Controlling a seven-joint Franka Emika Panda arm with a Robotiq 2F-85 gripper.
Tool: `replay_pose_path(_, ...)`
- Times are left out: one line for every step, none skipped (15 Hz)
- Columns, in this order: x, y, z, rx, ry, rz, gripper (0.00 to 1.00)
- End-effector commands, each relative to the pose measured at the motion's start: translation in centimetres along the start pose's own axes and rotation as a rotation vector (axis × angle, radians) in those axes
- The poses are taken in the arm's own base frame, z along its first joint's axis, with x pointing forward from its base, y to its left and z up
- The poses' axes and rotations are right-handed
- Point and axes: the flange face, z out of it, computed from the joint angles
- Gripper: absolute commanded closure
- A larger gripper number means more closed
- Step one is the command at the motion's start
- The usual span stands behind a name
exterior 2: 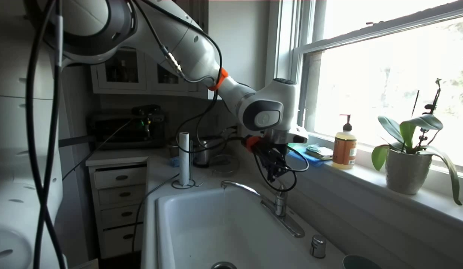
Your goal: Pick up the gray cup from the sink and put it on the kitchen counter, push the tap handle downwards
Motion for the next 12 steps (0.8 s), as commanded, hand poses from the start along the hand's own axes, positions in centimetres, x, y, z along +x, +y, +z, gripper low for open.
replay_pose_path(1.4, -1.9, 0.3, 0.029, 0.125, -0.049, 1.0)
replay_pose_path(1.8, -2.4, 0.6, 0.034, 0.148, -0.058, 1.0)
replay_pose_path(1.9, -2.8, 0.9, 0.041, 0.174, -0.062, 1.0)
replay_pose_path(2.1, -3.0, 1.1, 0.045, 0.194, -0.066, 1.0)
replay_pose_path(2.3, -3.3, 1.2, 0.05, 0.211, -0.074, 1.0)
replay_pose_path(2.4, -3.4, 1.3, 0.054, 0.225, -0.079, 1.0)
replay_pose_path(2.6, -3.5, 1.1, 0.055, 0.242, -0.086, 1.0)
replay_pose_path(2.7, -3.6, 1.0, 0.059, 0.257, -0.092, 1.0)
replay_pose_path(2.8, -3.8, 1.1, 0.062, 0.269, -0.099, 1.0)
replay_pose_path(2.8, -3.9, 1.4, 0.063, 0.274, -0.103, 1.0)
replay_pose_path(2.8, -3.9, 1.7, 0.061, 0.275, -0.108, 1.0)
replay_pose_path(2.7, -3.9, 2.2, 0.058, 0.266, -0.112, 1.0)
